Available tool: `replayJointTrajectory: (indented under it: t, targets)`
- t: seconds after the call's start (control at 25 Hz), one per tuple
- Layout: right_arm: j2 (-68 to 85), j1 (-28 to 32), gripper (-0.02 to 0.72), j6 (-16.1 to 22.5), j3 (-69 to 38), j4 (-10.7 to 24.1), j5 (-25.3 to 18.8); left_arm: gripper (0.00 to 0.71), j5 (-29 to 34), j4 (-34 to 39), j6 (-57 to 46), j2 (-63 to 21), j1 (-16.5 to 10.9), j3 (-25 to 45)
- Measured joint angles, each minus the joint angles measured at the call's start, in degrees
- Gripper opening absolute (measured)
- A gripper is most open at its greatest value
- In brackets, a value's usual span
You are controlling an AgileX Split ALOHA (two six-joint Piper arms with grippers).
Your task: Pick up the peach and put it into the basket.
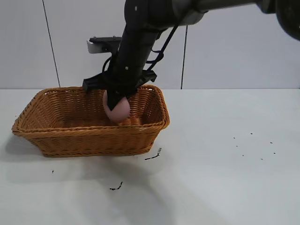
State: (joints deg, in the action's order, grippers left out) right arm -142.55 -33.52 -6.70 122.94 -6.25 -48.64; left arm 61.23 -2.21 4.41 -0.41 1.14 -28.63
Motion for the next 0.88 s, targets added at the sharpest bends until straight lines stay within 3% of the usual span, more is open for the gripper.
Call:
replayJointTrajectory:
  t: [0.12,0.2,0.24,0.32,0.48,0.76,0.88]
  targets:
    - [0.06,0.0,0.243,0.0,0.0,0.13,0.26,0.692,0.0,0.0,0.0,0.0,0.0,0.0]
    - [0.52,0.0,0.475,0.0,0.0,0.13,0.26,0.692,0.0,0.0,0.0,0.0,0.0,0.0]
    - [0.72,0.0,0.552,-0.21,0.0,0.13,0.2,0.692,0.0,0.0,0.0,0.0,0.0,0.0]
    - [1.55,0.0,0.644,-1.29,0.0,0.13,-0.35,0.692,0.0,0.0,0.0,0.0,0.0,0.0]
    - [4.12,0.0,0.687,-1.99,0.0,0.19,-1.41,0.692,0.0,0.0,0.0,0.0,0.0,0.0]
    - [8.89,1.19,0.689,-1.07,0.0,0.13,-2.02,0.692,0.0,0.0,0.0,0.0,0.0,0.0]
    - [10.79,6.24,0.689,-0.55,0.06,0.58,-3.06,0.692,0.0,0.0,0.0,0.0,0.0,0.0]
